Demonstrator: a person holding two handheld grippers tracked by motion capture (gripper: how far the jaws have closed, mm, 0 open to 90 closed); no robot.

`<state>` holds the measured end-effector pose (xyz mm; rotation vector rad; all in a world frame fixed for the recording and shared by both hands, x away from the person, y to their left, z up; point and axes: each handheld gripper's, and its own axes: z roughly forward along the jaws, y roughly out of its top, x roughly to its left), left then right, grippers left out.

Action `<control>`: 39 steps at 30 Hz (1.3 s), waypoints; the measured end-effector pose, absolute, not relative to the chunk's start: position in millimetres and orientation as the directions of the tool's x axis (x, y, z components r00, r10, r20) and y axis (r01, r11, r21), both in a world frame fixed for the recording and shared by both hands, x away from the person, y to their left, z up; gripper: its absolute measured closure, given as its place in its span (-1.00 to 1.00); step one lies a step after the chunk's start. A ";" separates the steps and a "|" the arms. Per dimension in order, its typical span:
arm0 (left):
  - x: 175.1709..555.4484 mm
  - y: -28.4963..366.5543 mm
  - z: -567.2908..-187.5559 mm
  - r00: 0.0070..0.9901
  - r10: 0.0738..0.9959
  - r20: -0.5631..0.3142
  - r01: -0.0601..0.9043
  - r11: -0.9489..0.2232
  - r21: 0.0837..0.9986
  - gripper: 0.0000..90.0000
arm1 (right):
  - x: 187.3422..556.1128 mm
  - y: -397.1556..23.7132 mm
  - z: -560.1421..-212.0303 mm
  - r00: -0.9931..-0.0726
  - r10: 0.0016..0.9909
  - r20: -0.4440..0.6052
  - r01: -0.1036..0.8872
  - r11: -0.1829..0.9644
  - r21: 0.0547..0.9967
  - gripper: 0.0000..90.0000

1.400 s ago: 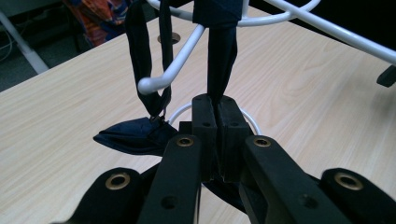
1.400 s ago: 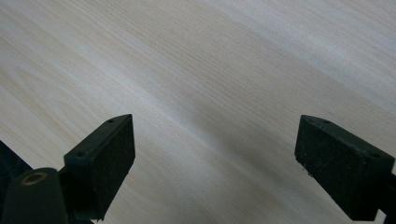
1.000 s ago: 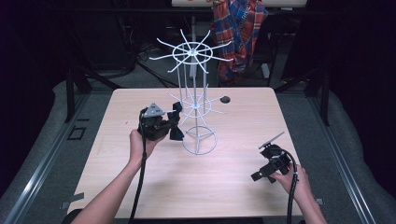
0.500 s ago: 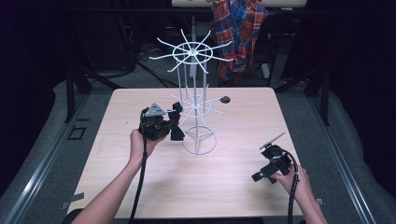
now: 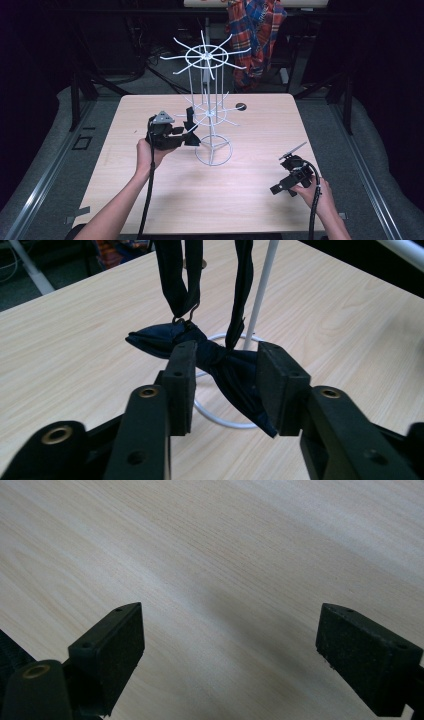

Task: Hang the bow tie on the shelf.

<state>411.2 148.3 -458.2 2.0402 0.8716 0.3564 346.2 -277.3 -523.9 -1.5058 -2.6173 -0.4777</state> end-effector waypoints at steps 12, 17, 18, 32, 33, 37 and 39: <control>401.8 162.2 -448.8 0.700 0.710 -0.075 0.465 -0.373 0.803 -0.09 | 344.4 -278.1 -522.2 -0.509 0.832 0.221 0.855 0.461 0.236 -0.77; 397.5 171.6 -446.0 0.699 0.711 -0.081 0.474 -0.376 0.796 -0.29 | 344.2 -277.0 -521.4 -0.513 0.830 0.218 0.853 0.466 0.233 -0.80; 396.7 173.5 -445.7 0.698 0.711 -0.084 0.477 -0.375 0.795 -0.31 | 343.5 -275.8 -521.6 -0.505 0.830 0.235 0.857 0.452 0.248 -0.80; 380.2 188.2 -440.6 0.681 0.730 -0.063 0.489 -0.389 0.781 -0.63 | 343.1 -274.0 -520.5 -0.517 0.825 0.228 0.850 0.463 0.250 -0.84; 378.2 188.6 -440.7 0.682 0.729 -0.060 0.490 -0.394 0.777 -0.63 | 343.7 -274.1 -520.2 -0.523 0.822 0.225 0.847 0.474 0.240 -0.84; 370.3 192.7 -442.8 0.671 0.740 -0.044 0.492 -0.400 0.774 -0.66 | 342.8 -272.8 -521.8 -0.518 0.825 0.227 0.850 0.466 0.246 -0.84; 366.9 195.6 -443.7 0.666 0.745 -0.038 0.497 -0.405 0.768 -0.67 | 343.4 -273.1 -521.2 -0.527 0.820 0.221 0.845 0.479 0.237 -0.84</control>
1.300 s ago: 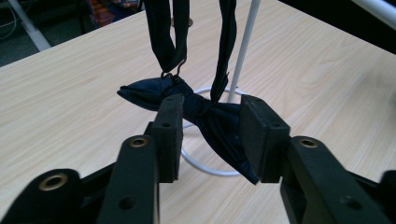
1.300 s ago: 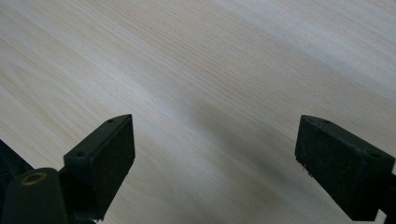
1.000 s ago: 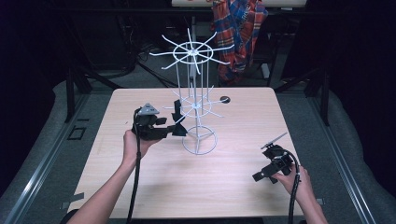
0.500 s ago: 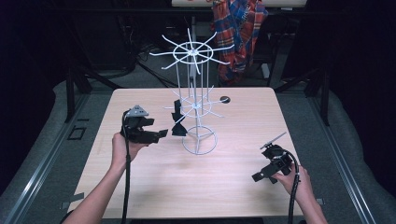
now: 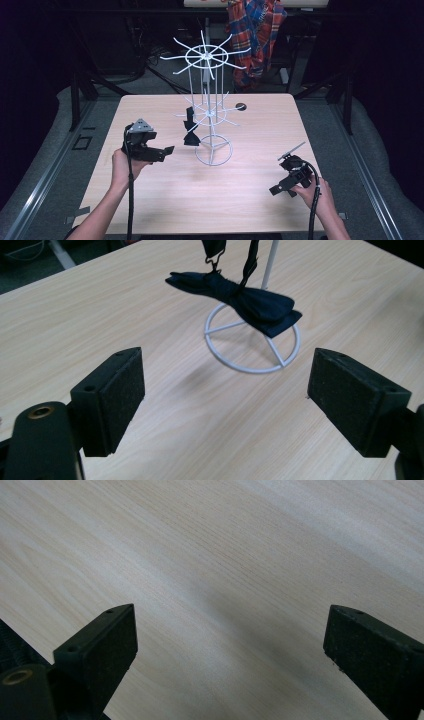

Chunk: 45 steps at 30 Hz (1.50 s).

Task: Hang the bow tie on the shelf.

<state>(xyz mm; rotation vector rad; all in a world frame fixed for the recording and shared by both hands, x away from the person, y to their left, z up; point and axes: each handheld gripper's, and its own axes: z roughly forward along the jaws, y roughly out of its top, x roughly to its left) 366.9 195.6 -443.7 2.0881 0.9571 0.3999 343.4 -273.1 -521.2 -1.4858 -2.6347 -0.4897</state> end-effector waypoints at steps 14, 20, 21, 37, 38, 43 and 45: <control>346.5 225.6 -458.4 0.614 0.789 -0.037 0.572 -0.411 0.710 -0.88 | 342.5 -271.5 -520.2 -0.531 0.816 0.229 0.844 0.483 0.234 -0.84; 339.3 236.3 -464.4 0.583 0.813 -0.008 0.605 -0.427 0.672 -0.92 | 340.3 -274.7 -517.4 -0.528 0.832 0.171 0.843 0.488 0.229 -0.85; 337.2 237.8 -465.3 0.574 0.819 -0.012 0.610 -0.418 0.673 -0.94 | 340.4 -276.7 -514.9 -0.526 0.830 0.185 0.846 0.487 0.217 -0.85; 314.9 260.0 -498.0 0.568 0.822 0.033 0.707 -0.508 0.491 -1.00 | 340.6 -276.4 -519.9 -0.496 0.848 0.188 0.862 0.455 0.223 -0.89; 315.9 261.4 -500.1 0.572 0.820 0.022 0.713 -0.510 0.481 -1.00 | 342.4 -277.4 -518.5 -0.523 0.834 0.176 0.848 0.490 0.200 -0.90; 320.2 266.3 -503.8 0.581 0.814 0.008 0.719 -0.519 0.462 -1.00 | 341.2 -275.9 -522.0 -0.525 0.828 0.198 0.849 0.494 0.189 -0.94; 320.4 266.7 -503.9 0.582 0.813 0.004 0.719 -0.518 0.464 -1.00 | 342.7 -277.3 -520.2 -0.550 0.813 0.190 0.834 0.528 0.160 -0.95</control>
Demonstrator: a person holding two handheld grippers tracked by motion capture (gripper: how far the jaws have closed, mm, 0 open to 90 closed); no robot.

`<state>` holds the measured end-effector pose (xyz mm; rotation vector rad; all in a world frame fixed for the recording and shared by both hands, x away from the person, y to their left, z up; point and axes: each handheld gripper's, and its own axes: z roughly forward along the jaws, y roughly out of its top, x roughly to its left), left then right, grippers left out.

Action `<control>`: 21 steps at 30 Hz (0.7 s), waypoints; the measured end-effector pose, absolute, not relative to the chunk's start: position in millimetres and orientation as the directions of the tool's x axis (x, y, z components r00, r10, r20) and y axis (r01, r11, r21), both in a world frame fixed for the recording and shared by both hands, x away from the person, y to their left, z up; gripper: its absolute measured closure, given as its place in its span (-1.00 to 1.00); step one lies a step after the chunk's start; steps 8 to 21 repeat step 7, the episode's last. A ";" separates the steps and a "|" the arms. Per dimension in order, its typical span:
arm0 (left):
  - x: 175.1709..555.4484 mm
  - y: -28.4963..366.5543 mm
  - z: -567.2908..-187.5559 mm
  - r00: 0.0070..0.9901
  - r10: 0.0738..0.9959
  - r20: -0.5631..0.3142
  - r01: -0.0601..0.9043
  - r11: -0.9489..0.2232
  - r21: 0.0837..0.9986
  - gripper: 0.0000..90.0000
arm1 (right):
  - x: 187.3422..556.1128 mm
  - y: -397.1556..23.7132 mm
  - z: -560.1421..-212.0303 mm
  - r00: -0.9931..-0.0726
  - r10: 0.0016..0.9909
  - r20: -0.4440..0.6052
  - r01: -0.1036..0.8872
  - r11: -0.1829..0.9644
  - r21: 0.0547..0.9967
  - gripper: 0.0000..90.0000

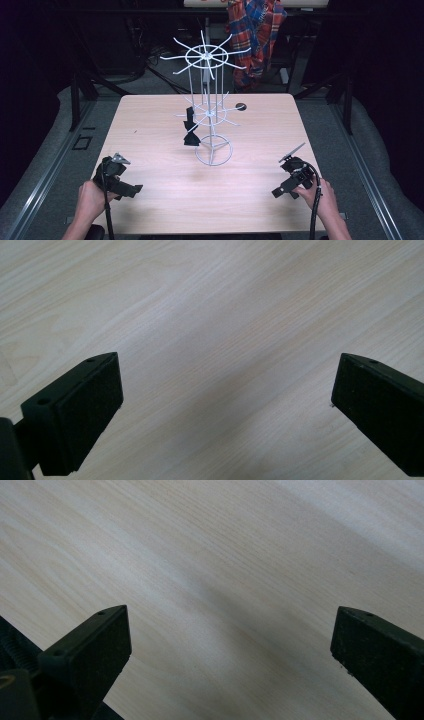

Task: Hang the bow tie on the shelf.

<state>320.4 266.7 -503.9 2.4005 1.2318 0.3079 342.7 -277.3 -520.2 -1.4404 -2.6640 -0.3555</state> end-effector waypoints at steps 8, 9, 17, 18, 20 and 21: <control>321.6 265.3 -505.0 0.595 0.803 -0.002 0.717 -0.530 0.453 -1.00 | 340.8 -276.8 -524.1 -0.526 0.823 0.214 0.849 0.496 0.181 -0.97; 321.6 265.3 -505.0 0.595 0.803 -0.002 0.717 -0.530 0.453 -1.00 | 340.8 -276.8 -524.1 -0.526 0.823 0.214 0.849 0.496 0.181 -0.97; 321.6 265.3 -505.0 0.595 0.803 -0.002 0.717 -0.530 0.453 -1.00 | 340.8 -276.8 -524.1 -0.526 0.823 0.214 0.849 0.496 0.181 -0.97; 321.6 265.3 -505.0 0.595 0.803 -0.002 0.717 -0.530 0.453 -1.00 | 340.8 -276.8 -524.1 -0.526 0.823 0.214 0.849 0.496 0.181 -0.97; 321.6 265.3 -505.0 0.595 0.803 -0.002 0.717 -0.530 0.453 -1.00 | 340.8 -276.8 -524.1 -0.526 0.823 0.214 0.849 0.496 0.181 -0.97; 321.6 265.3 -505.0 0.595 0.803 -0.002 0.717 -0.530 0.453 -1.00 | 340.8 -276.8 -524.1 -0.526 0.823 0.214 0.849 0.496 0.181 -0.97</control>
